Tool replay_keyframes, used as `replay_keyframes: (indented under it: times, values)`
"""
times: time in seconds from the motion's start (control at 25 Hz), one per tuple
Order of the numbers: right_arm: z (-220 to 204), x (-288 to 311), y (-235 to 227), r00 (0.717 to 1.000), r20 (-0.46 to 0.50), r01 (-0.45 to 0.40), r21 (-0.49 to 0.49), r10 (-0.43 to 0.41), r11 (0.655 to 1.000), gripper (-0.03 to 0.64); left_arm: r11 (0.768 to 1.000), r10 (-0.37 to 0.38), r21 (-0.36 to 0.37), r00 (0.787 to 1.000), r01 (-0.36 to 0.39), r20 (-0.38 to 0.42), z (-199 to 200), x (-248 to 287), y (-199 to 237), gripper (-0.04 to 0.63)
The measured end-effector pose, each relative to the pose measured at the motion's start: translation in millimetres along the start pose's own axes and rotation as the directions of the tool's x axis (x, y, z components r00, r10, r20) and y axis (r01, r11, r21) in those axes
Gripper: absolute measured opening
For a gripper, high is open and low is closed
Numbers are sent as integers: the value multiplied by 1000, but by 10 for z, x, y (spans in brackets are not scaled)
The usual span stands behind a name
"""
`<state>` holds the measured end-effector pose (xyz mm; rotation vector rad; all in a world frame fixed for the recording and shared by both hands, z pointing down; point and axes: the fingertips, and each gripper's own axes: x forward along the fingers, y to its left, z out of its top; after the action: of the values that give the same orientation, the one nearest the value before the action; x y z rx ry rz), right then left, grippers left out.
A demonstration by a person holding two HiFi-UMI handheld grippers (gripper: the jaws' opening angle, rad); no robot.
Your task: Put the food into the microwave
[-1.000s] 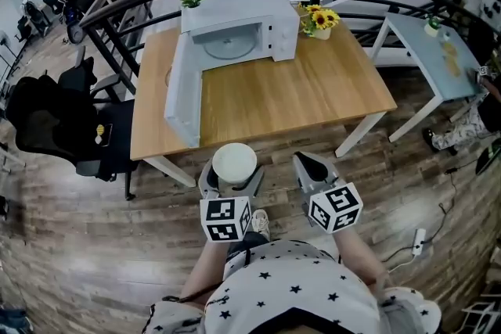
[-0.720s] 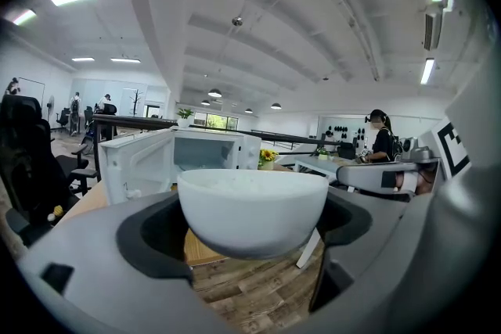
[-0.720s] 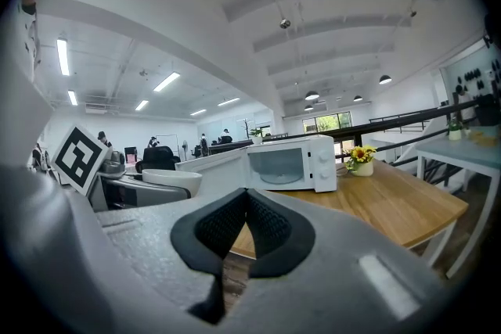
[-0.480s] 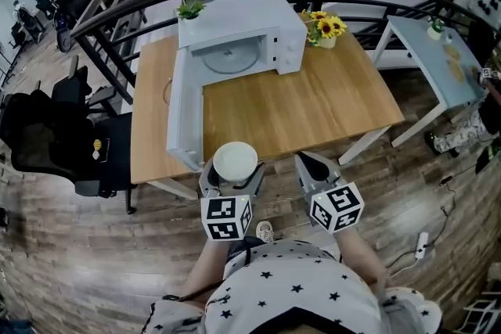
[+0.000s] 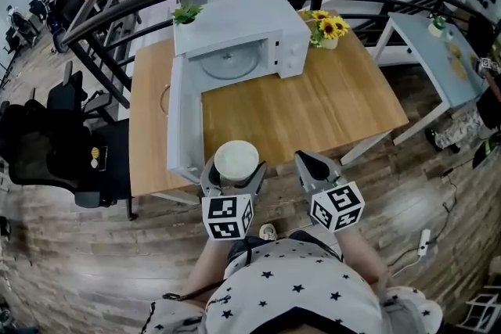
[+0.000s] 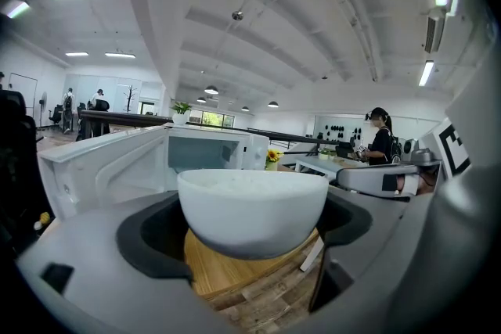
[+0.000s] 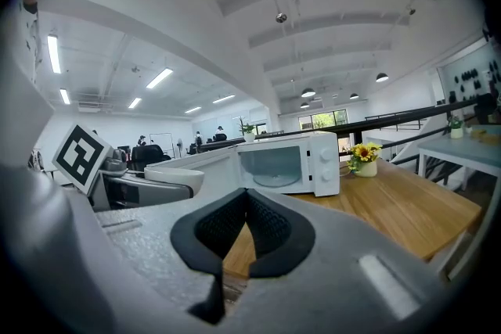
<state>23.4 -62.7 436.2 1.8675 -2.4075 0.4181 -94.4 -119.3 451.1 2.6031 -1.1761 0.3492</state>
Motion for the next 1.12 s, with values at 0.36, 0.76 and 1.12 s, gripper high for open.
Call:
replay_keyframes:
  times: [0.36, 0.76, 1.12]
  values:
    - [-5, 119, -166, 1000, -1, 17, 25, -17, 1000, 6, 1000, -8, -2, 1000, 8, -11, 35, 234, 11, 485]
    - [154, 530, -456, 999, 3, -43, 9, 42, 999, 6, 999, 35, -17, 999, -35, -2, 196, 658, 104, 485]
    - [441, 1078, -833, 994, 3, -108, -17, 108, 994, 6, 995, 90, -33, 996, -90, 4, 449, 1189, 261, 485]
